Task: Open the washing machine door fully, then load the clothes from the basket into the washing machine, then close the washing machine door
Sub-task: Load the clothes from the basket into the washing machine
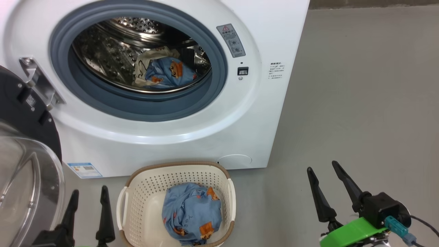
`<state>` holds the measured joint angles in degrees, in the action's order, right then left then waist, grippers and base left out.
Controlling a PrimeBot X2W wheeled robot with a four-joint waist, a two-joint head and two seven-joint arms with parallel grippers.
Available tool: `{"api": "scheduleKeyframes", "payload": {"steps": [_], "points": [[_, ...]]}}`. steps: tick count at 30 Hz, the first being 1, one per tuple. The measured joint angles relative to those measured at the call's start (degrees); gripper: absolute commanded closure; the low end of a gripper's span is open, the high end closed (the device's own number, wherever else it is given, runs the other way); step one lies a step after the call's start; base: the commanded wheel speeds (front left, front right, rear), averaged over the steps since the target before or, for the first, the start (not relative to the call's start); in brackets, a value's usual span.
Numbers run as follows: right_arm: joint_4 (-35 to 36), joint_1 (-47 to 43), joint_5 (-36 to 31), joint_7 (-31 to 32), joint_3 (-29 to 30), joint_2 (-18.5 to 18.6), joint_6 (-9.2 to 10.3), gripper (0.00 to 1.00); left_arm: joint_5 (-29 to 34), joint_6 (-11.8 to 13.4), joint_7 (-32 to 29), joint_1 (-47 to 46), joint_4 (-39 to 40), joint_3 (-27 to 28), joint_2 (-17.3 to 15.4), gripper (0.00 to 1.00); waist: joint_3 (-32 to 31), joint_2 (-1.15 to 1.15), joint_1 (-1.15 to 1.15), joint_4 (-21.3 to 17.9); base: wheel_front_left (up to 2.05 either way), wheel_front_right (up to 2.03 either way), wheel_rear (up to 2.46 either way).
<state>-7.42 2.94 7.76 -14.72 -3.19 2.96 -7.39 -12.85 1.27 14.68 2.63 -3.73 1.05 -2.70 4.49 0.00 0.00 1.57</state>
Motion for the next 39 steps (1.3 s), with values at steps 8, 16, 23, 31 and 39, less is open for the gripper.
{"api": "scheduleKeyframes", "payload": {"steps": [8, 16, 23, 31, 39], "points": [[0.2, -1.2, -0.1, 0.0, 0.2, 0.0, 0.0, 0.0, 0.0, 0.5, 0.0, 1.1, 0.0, -0.2, 0.0, 0.0, -0.9, 0.0, 0.0, -0.4, 0.0, 0.0, 0.0], [0.6, -1.9, -0.2, 0.0, 1.2, 0.0, 0.0, 0.0, 0.1, 0.5, 0.0, 1.3, 1.2, -0.2, 0.0, 0.0, -0.9, 0.0, 0.0, -0.6, 0.0, 0.0, 0.0], [0.7, -1.9, -0.2, 0.0, 1.5, -0.1, 0.0, 0.0, 0.1, 0.6, 0.0, 1.3, 1.5, -0.2, 0.0, 0.0, -0.8, 0.0, 0.0, -0.6, 0.0, 0.0, 0.0], [0.8, -1.9, -0.2, 0.0, 1.5, -0.1, 0.0, 0.0, 0.1, 0.6, 0.0, 1.3, 1.5, -0.1, 0.1, 0.0, -0.3, 0.0, 0.0, -0.6, 0.0, 0.0, 0.0], [0.8, -1.9, -0.2, 0.0, 1.6, -0.1, 0.0, 0.0, 0.1, 0.5, 0.0, 1.3, 1.5, -0.1, 0.1, 0.0, 0.5, 0.0, 0.0, -0.8, 0.0, 0.0, 0.0]]}}
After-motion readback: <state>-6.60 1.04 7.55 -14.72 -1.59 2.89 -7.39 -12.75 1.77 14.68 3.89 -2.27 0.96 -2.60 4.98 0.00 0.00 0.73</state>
